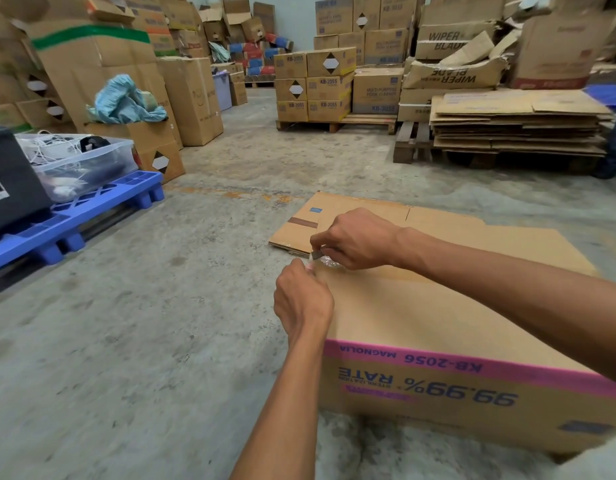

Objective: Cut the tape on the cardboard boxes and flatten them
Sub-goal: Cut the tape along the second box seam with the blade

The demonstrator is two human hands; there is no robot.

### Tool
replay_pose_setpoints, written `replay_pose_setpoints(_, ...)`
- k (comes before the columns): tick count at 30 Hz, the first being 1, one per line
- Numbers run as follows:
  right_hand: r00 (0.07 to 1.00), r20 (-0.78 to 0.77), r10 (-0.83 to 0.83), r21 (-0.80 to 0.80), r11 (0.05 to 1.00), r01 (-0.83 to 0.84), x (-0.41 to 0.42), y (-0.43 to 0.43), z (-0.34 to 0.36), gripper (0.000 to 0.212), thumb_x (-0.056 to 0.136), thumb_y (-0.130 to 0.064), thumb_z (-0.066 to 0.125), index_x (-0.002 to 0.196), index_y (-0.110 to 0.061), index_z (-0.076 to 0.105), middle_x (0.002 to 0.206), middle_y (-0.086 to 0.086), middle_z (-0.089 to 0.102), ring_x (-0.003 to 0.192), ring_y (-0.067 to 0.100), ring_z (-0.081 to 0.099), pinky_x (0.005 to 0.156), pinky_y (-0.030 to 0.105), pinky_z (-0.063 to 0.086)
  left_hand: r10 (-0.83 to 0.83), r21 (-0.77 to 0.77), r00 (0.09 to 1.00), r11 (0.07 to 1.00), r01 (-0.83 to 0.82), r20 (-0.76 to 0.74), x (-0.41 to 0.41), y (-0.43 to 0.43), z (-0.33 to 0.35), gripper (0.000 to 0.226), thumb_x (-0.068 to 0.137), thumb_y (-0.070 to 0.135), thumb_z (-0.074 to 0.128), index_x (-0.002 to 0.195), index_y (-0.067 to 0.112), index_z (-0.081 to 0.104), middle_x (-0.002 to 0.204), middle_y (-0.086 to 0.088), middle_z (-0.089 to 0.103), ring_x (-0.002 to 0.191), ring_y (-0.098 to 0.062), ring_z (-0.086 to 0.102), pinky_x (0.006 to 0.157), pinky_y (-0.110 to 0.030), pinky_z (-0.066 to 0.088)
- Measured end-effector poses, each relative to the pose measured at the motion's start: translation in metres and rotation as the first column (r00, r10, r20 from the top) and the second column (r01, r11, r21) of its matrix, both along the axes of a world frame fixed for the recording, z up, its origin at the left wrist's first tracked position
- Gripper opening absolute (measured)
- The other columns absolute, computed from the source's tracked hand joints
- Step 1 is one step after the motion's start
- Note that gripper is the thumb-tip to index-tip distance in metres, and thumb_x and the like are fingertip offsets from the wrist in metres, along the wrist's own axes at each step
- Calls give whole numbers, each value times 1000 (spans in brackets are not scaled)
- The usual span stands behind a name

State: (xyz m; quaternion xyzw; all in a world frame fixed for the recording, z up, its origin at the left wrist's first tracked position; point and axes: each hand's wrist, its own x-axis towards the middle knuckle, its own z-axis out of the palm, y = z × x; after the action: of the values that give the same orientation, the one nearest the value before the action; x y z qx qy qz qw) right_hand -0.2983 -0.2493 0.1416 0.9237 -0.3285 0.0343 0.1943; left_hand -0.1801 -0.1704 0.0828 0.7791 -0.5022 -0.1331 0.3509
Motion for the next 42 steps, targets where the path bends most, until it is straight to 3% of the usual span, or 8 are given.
replay_pose_setpoints(9,987,138,-84,57,995,77,-22,6,-21,23,99,-33,38,112,-27,55,79,9,68,75,34,63,54,32,29,2,-36,1000,999,-2,2,9,-3,-3,26,104,28,42,94,10,58,91,-5,62,74,-19,49,62,-32,34)
replay_pose_setpoints(22,997,27,-66,29,997,65,-31,3,-3,22,96,-29,40,107,-29,59,76,4,69,63,28,53,54,30,32,86,59,994,994,-89,61,46,-24,7,28,102,28,44,106,10,65,109,-11,66,97,-31,61,71,-35,39)
replay_pose_setpoints(26,999,16,-51,59,997,50,-29,2,-5,24,97,-29,38,108,-29,59,91,-4,74,76,29,64,57,30,39,147,64,987,986,-152,70,89,-39,8,30,101,30,46,104,10,69,112,-14,66,103,-36,61,75,-35,40)
replay_pose_setpoints(32,997,-6,-82,60,995,83,-17,3,-16,27,96,-33,38,115,-30,56,86,8,70,79,34,65,69,39,54,222,12,972,975,-223,82,137,-51,4,30,99,32,49,93,10,68,105,-15,67,93,-35,60,73,-37,42)
replay_pose_setpoints(36,990,-68,-122,61,990,126,-9,1,-11,25,95,-28,40,111,-30,58,86,8,69,78,34,64,67,35,52,223,6,930,972,-235,293,123,-47,2,29,98,25,50,118,6,58,120,-17,60,108,-35,56,82,-44,43)
replay_pose_setpoints(38,989,-80,-127,51,990,131,-8,1,-10,25,96,-29,38,111,-28,58,85,9,69,77,34,63,64,34,50,168,-65,873,986,-156,458,104,-45,3,40,92,17,54,130,7,48,130,-16,53,119,-33,47,96,-43,39)
replay_pose_setpoints(40,986,-98,-134,39,990,138,-9,1,-6,24,98,-31,38,111,-27,59,85,10,69,74,33,59,60,33,42,-50,-97,867,989,113,496,80,-46,-1,47,94,23,51,139,11,42,142,-12,45,132,-30,39,110,-41,30)
replay_pose_setpoints(42,984,-110,-140,47,988,146,-16,3,-3,23,99,-33,40,109,-27,60,85,8,69,71,31,53,58,31,37,-332,59,827,937,344,454,61,-49,-11,55,103,38,33,154,18,26,160,-9,25,149,-25,17,121,-41,12)
